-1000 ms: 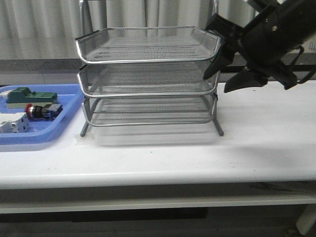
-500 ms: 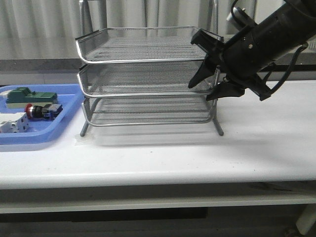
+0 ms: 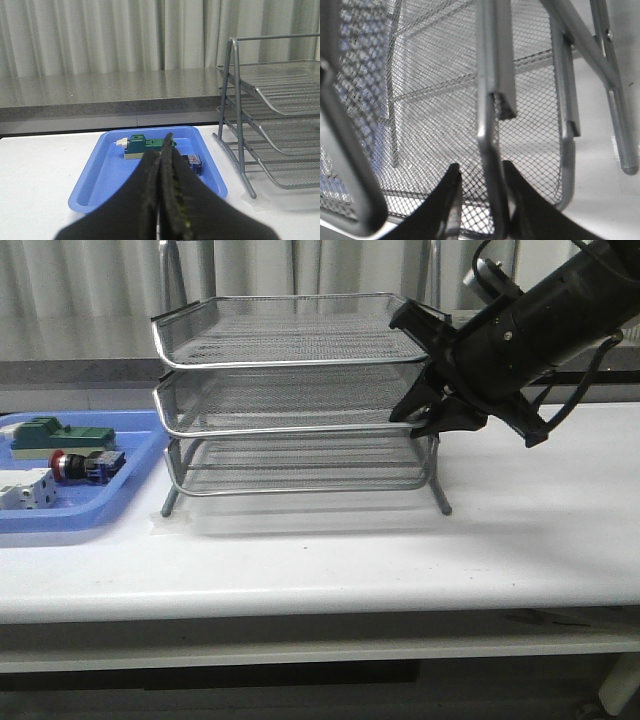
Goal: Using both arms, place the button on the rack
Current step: 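Grip the middle tray edge and pull it out toward the robot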
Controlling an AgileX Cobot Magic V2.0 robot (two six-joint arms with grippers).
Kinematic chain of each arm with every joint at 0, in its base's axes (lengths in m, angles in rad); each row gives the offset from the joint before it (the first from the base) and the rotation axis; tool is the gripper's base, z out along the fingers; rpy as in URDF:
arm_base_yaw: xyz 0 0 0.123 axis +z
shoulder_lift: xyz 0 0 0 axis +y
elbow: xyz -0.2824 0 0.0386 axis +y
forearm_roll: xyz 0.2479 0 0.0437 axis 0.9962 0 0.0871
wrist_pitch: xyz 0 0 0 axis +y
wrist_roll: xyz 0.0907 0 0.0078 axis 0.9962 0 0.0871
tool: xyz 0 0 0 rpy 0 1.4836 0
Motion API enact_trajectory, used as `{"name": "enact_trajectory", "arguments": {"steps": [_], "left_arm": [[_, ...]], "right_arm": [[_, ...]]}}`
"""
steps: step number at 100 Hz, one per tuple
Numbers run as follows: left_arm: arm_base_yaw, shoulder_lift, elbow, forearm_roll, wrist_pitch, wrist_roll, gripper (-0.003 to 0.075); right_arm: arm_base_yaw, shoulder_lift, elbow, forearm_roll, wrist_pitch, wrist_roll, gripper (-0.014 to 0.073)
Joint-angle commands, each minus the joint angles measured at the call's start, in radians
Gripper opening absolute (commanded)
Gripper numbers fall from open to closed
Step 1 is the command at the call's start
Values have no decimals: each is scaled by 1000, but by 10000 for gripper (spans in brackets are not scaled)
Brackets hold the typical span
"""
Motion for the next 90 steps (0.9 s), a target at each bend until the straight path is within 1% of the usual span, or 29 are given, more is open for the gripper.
{"name": "enact_trajectory", "arguments": {"steps": [1,25,37,57,90], "left_arm": [[-10,-31,32,-2,-79,-10,-20],[-10,-31,32,-2,-77,-10,-20],[-10,-31,32,-2,-77,-10,-20],[-10,-31,32,-2,-77,-10,-20],[-10,-31,32,-2,-77,-10,-20]], "right_arm": [[0,-50,-26,-6,40,-22,45],[0,-51,-26,-58,93,-22,45],[0,-62,-1,-67,94,-22,45],[0,-113,119,-72,60,-30,45],[0,-262,328,-72,35,-55,45]]}}
